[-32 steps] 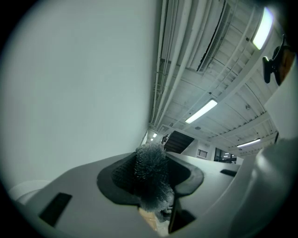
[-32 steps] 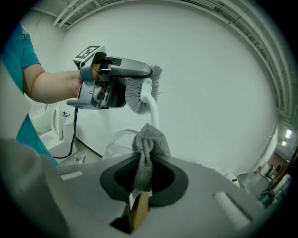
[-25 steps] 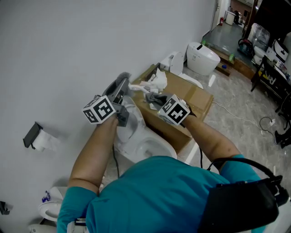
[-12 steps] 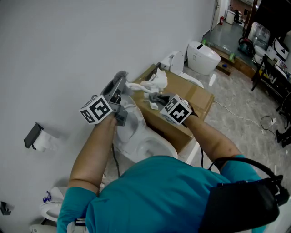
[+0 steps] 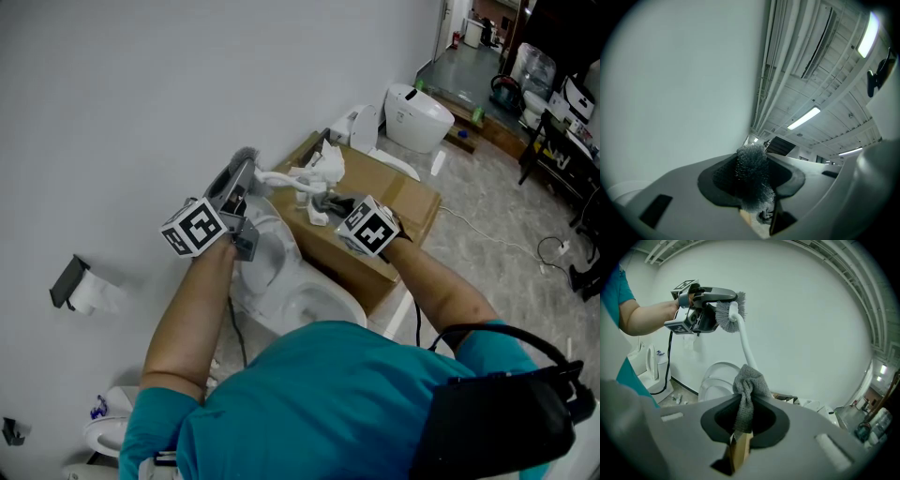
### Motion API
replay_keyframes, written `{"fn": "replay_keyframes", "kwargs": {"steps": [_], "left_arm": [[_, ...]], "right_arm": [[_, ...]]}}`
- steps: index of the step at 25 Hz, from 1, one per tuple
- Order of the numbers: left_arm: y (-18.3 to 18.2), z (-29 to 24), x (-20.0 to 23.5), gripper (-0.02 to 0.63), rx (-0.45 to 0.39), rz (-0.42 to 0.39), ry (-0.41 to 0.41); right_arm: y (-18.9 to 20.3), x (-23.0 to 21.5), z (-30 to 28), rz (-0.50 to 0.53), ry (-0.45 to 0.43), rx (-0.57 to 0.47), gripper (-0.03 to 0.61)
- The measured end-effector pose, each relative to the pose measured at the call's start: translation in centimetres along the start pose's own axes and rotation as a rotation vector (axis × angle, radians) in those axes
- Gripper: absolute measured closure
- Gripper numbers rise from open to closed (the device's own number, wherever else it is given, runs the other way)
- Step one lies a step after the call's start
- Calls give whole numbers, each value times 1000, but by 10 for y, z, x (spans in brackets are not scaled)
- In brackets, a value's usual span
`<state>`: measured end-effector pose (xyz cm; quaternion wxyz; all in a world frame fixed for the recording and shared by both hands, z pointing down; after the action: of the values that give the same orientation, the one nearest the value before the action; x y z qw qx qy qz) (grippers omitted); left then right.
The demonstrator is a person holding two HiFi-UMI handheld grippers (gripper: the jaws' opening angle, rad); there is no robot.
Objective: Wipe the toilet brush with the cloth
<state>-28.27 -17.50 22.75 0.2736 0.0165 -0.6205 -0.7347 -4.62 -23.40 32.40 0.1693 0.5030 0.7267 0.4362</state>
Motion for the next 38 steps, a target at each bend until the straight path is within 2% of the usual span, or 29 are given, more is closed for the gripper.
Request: {"fn": "replay_keyframes", "kwargs": {"steps": [16,28,38], "left_arm": [[-3,4,2,453,13,-2,12],[-3,10,8,453,6,50,20],[-6,15,10,453,1,63,26]], "right_arm": [[23,-14,4,-22,20,24,557],[36,-20,3,-39,32,38,557],[51,-31,8,-57,55,58,557]]}}
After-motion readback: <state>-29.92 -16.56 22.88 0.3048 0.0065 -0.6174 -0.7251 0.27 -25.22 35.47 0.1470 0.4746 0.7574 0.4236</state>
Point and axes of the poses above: the fingertips, and each gripper's own axes: z backward along the fingers, x to its left, y out of its underside, the point moved 8 cm from there along z, backward along the fingers, and after that the axes turned 9 degrees about -z, right-handed, at the moved point
